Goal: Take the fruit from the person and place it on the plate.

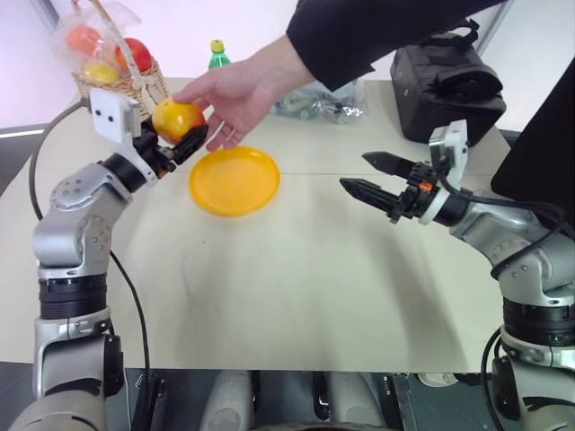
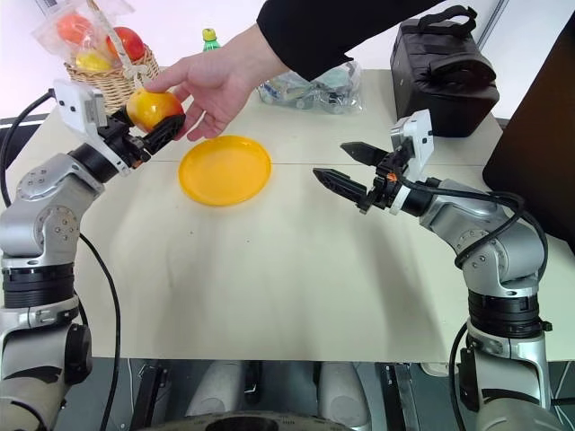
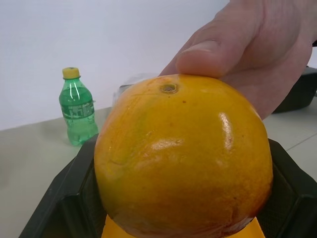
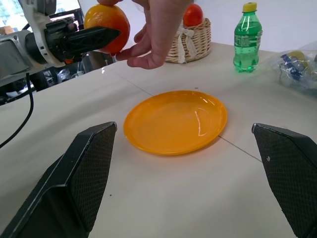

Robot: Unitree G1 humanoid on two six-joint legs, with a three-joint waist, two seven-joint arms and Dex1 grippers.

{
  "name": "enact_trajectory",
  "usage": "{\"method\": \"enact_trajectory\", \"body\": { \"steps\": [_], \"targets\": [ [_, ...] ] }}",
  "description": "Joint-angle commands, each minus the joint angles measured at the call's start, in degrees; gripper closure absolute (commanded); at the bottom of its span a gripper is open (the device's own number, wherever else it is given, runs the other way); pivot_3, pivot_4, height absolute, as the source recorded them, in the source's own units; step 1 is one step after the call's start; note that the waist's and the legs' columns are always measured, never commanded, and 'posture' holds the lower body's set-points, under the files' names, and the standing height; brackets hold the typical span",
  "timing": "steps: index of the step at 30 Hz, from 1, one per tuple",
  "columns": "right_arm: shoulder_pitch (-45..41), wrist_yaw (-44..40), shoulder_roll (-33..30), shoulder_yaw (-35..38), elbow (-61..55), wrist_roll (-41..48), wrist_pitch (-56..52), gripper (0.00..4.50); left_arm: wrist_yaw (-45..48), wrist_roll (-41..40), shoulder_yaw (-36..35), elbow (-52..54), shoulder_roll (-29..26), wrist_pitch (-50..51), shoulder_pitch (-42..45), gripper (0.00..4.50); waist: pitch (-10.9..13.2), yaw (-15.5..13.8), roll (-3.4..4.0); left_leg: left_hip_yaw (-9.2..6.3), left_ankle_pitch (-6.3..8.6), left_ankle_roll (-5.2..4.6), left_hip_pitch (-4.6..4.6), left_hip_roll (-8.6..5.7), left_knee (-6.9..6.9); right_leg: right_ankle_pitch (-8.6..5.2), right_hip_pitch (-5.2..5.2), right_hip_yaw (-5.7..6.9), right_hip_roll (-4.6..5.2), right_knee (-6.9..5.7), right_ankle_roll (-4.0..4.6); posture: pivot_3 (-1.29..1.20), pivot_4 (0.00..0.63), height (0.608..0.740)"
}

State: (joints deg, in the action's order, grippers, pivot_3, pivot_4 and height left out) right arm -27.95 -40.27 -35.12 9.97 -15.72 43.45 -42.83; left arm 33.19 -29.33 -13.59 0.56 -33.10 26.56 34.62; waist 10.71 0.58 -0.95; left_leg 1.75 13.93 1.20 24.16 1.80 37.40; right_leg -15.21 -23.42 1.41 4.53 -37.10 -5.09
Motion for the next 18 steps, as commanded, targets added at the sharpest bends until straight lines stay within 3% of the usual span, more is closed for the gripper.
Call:
{"method": "enact_trajectory", "body": {
  "steps": [1, 10, 17, 18],
  "targets": [
    [-0.28, 0.16, 0.01, 1.53, -1.79, 0.35, 1.45, 0.0, 0.4, 0.01, -0.89, 0.87, -0.35, -1.4, 1.91, 1.39, 0.0, -0.02, 0.0, 0.0, 0.0, 0.0, 0.0, 0.0, 0.0, 0.0, 0.0, 0.0, 0.0, 0.0, 0.0, 0.0, 0.15, 0.74],
    [0.8, -0.21, -0.06, 0.81, -1.85, -0.02, 1.6, 0.0, -0.81, 7.81, 7.93, -4.79, 0.69, 2.24, 2.91, 1.39, 0.0, -0.09, 0.0, 0.0, 0.0, 0.0, 0.0, -0.01, 0.0, 0.0, 0.0, 0.01, 0.0, 0.0, 0.0, 0.0, 0.15, 0.74],
    [1.81, 0.35, 0.5, -0.07, -2.74, -0.85, 2.2, 0.0, -0.25, 13.71, 12.74, -17.1, 4.32, -1.47, 9.11, 1.39, 0.01, -0.11, -0.01, -0.02, 0.0, 0.0, 0.06, -0.03, 0.03, 0.0, -0.03, 0.04, -0.01, -0.01, 0.0, 0.0, 0.15, 0.74],
    [2.13, 0.57, 0.57, 0.03, -3.12, -0.73, 2.12, 0.0, -0.17, 14.33, 12.89, -18.64, 4.62, -2.07, 9.94, 0.89, 0.01, -0.06, -0.01, -0.04, 0.0, 0.0, 0.07, -0.03, 0.03, 0.0, -0.03, 0.06, -0.02, -0.01, 0.0, 0.0, 0.15, 0.74]
  ]
}}
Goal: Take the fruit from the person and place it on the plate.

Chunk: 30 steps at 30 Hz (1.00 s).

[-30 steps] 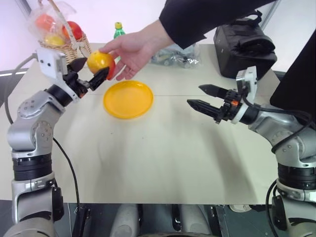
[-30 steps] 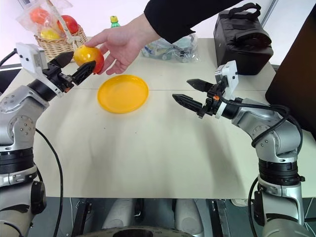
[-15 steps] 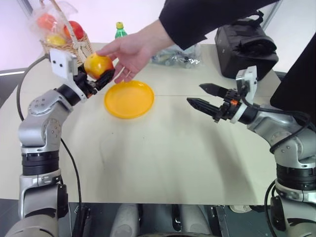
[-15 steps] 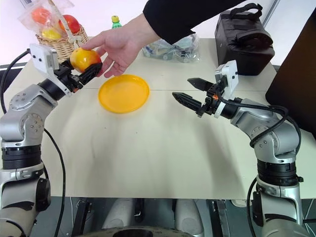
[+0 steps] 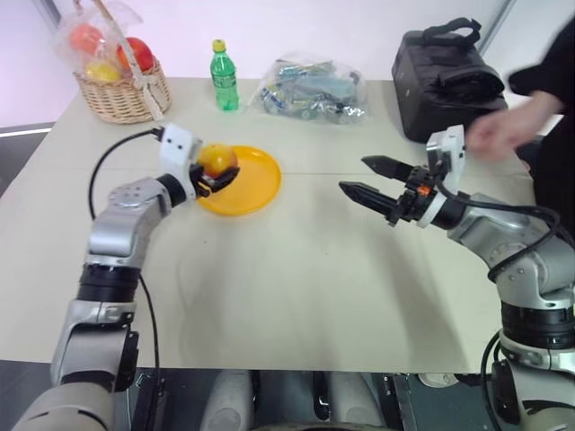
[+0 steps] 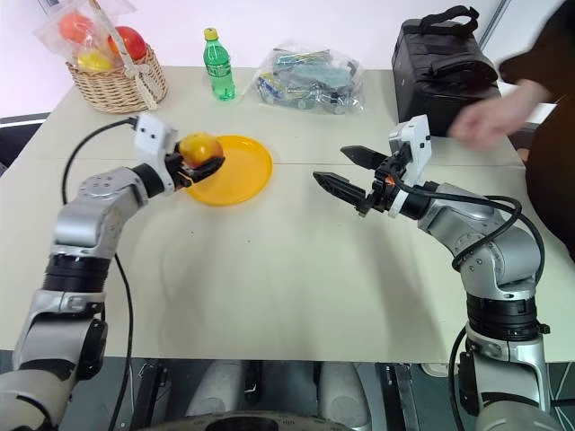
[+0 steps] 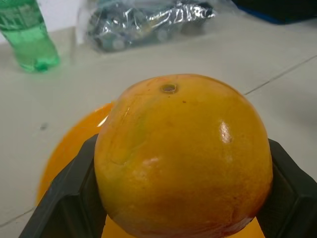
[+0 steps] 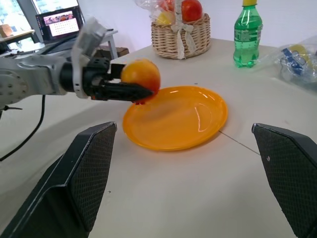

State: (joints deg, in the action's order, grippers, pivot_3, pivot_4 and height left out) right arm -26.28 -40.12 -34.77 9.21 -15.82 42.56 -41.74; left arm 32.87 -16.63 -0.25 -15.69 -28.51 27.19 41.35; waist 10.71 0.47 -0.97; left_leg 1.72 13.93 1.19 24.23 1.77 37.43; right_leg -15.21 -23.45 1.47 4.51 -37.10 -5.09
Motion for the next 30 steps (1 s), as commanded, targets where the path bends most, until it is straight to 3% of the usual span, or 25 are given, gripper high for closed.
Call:
{"method": "enact_trajectory", "body": {
  "steps": [1, 2, 10, 18, 30],
  "targets": [
    [0.82, 0.62, 0.23, 0.88, -3.41, 0.25, 0.99, 0.0, 1.13, 1.5, -0.45, -3.24, 0.27, -3.01, 3.67, 0.32, 0.0, 0.13, 0.0, 0.0, 0.0, 0.0, 0.0, 0.0, 0.0, 0.0, 0.0, 0.0, 0.0, 0.0, 0.0, 0.0, 0.15, 0.74],
    [1.05, 0.78, 0.26, 0.9, -3.65, 0.3, 0.96, 0.0, 2.1, 1.28, -0.49, -3.54, 0.41, -3.1, 3.91, 0.05, 0.0, 0.18, 0.0, 0.01, 0.0, 0.0, 0.0, 0.0, -0.01, 0.0, -0.01, 0.0, 0.0, 0.01, 0.0, 0.0, 0.15, 0.74],
    [2.39, 1.8, 0.2, 1.4, -4.74, 0.78, 0.79, 0.0, 3.64, 1.25, -2.2, -3.4, -0.2, -2.88, 4.33, 0.05, 0.0, 0.11, 0.0, 0.0, 0.0, 0.0, 0.01, 0.01, 0.01, 0.0, -0.01, 0.0, 0.01, -0.01, 0.0, 0.0, 0.15, 0.74],
    [1.5, 0.93, 0.07, 1.07, -2.05, -0.47, 2.1, 0.0, 0.83, -2.55, -12.28, 1.4, -4.69, -1.66, 2.49, 0.05, 0.0, 0.3, 0.0, -0.02, 0.0, 0.0, 0.02, 0.04, 0.0, 0.0, -0.04, 0.0, -0.01, -0.02, 0.0, 0.0, 0.15, 0.74],
    [-0.66, -0.35, 2.17, -2.55, 11.9, -12.28, 13.75, 0.0, -4.34, -6.84, -26.46, 20.86, -9.6, 4.92, -21.69, 0.05, 0.0, 0.06, 0.0, 0.01, 0.0, 0.0, 0.01, 0.05, 0.01, 0.0, -0.02, -0.02, 0.06, -0.02, 0.0, 0.0, 0.15, 0.74]
  ]
}}
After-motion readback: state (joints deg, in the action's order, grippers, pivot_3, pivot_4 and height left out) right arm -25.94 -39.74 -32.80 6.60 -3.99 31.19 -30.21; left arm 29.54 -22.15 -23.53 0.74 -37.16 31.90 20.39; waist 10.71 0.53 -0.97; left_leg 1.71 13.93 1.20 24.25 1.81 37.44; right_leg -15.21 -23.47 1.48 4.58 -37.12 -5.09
